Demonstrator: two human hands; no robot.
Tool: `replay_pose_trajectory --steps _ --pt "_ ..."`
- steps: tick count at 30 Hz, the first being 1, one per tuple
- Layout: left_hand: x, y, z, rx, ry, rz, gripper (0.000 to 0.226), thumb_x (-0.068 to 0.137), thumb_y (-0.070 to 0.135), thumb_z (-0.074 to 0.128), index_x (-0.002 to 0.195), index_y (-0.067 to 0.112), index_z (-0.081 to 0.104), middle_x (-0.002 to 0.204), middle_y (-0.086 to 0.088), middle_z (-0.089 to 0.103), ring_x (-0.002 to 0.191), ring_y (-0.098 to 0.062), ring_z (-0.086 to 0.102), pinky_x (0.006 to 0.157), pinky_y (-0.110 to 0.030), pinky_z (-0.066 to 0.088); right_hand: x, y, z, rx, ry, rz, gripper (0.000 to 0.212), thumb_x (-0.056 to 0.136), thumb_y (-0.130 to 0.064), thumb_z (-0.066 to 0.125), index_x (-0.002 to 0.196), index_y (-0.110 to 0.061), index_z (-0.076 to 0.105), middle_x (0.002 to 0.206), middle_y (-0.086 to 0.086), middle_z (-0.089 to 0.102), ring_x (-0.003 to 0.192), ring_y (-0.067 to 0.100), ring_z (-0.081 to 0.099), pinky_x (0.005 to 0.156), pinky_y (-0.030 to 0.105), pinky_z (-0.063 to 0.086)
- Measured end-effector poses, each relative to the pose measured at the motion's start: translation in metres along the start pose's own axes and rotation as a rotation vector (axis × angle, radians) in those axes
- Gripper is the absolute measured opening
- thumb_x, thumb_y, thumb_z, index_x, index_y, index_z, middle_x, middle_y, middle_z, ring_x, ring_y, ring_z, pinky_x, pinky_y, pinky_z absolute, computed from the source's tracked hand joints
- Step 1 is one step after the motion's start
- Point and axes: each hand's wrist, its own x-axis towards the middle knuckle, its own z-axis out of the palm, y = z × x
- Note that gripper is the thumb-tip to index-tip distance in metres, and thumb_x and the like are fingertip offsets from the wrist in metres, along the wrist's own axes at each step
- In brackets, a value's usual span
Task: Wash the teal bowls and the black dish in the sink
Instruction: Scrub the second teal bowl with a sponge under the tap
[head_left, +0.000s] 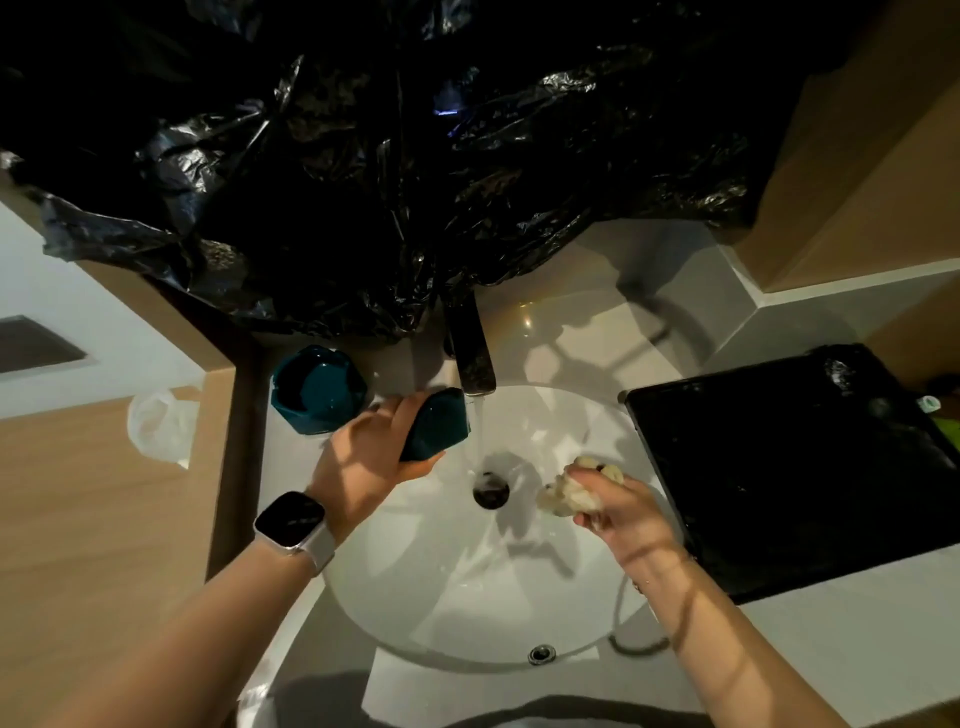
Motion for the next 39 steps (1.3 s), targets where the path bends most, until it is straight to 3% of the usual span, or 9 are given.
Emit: replay_pose_trajectory --steps 7,12,16,19,24,27,30,35,39 --pt "-0.015 0.018 -0.004 -0.072 -0.006 -0.099 0.059 0.086 0.051 0.062 0.133 0.019 0.046 0.105 -0.001 0.067 0.083 -0.021 0.067 0.07 -0.029 0.059 -0.005 -0.007 -0.019 -0.043 -0.112 -0.06 0.015 0.083 -0.01 0.07 0.073 -0.017 0.062 0.071 0.002 0.062 0.066 0.02 0.056 0.049 0.023 0.045" --pt "-0.02 0.073 -0.001 -0.509 -0.066 -0.625 0.032 0.094 0.037 0.061 0.118 0.019 0.05 0.1 0.011 0.062 0.087 -0.008 0.062 0.072 -0.007 0.046 -0.014 -0.031 -0.032 -0.111 -0.071 -0.151 0.014 0.086 -0.014 0.068 0.097 -0.006 0.068 0.084 0.011 0.068 0.074 0.022 0.062 0.06 0.032 0.05" --pt "0.003 0.116 0.015 -1.378 -0.224 -1.093 0.029 0.1 0.035 0.053 0.112 0.011 0.064 0.105 -0.009 0.075 0.102 -0.025 0.068 0.086 -0.046 0.059 -0.014 -0.054 -0.048 -0.185 -0.097 -0.225 0.018 0.09 -0.016 0.065 0.101 -0.002 0.067 0.086 0.014 0.069 0.076 0.025 0.063 0.057 0.032 0.049" --pt "0.037 0.147 0.031 -1.704 -0.086 -1.183 0.026 0.104 0.03 0.044 0.104 0.016 0.066 0.091 -0.004 0.078 0.101 -0.026 0.066 0.089 -0.052 0.054 -0.007 -0.07 -0.064 -0.262 -0.095 -0.246 0.01 0.091 -0.016 0.063 0.098 -0.01 0.068 0.086 0.011 0.068 0.076 0.022 0.062 0.059 0.033 0.05" --pt "0.102 0.16 0.072 -1.618 0.141 -1.249 0.036 0.103 0.041 0.043 0.129 0.016 0.049 0.13 -0.013 0.057 0.113 -0.03 0.06 0.073 -0.045 0.061 0.01 -0.091 -0.084 -0.326 -0.135 -0.236 0.009 0.091 -0.017 0.063 0.097 -0.015 0.069 0.086 0.01 0.07 0.076 0.019 0.065 0.067 0.032 0.052" --pt "0.136 0.155 0.086 -1.463 0.227 -1.262 0.035 0.103 0.04 0.042 0.127 0.014 0.042 0.133 -0.009 0.05 0.113 -0.029 0.056 0.07 -0.042 0.061 0.022 -0.099 -0.085 -0.339 -0.171 -0.233 0.008 0.092 -0.015 0.061 0.096 -0.012 0.067 0.079 0.01 0.067 0.064 0.015 0.06 0.051 0.026 0.046" --pt "0.167 0.149 0.091 -1.394 0.318 -1.352 0.031 0.104 0.037 0.043 0.117 0.011 0.031 0.123 -0.008 0.036 0.109 -0.031 0.048 0.077 -0.05 0.056 0.032 -0.105 -0.084 -0.33 -0.203 -0.22 0.009 0.091 -0.013 0.062 0.096 -0.006 0.065 0.078 0.009 0.063 0.066 0.017 0.057 0.052 0.026 0.044" --pt "0.188 0.131 0.107 -1.283 0.414 -1.303 0.028 0.103 0.034 0.047 0.112 0.008 0.048 0.122 -0.012 0.054 0.117 -0.035 0.056 0.099 -0.054 0.05 0.048 -0.108 -0.085 -0.338 -0.26 -0.217 0.012 0.088 -0.018 0.066 0.095 -0.008 0.066 0.084 0.017 0.066 0.075 0.023 0.061 0.063 0.03 0.045" --pt "0.191 0.12 0.112 -1.116 0.334 -1.301 0.05 0.103 0.039 0.042 0.124 -0.005 0.05 0.125 -0.019 0.056 0.113 -0.037 0.06 0.093 -0.052 0.054 0.053 -0.109 -0.086 -0.338 -0.297 -0.206 0.023 0.089 -0.02 0.065 0.099 0.001 0.061 0.076 0.022 0.059 0.068 0.026 0.056 0.055 0.028 0.045"
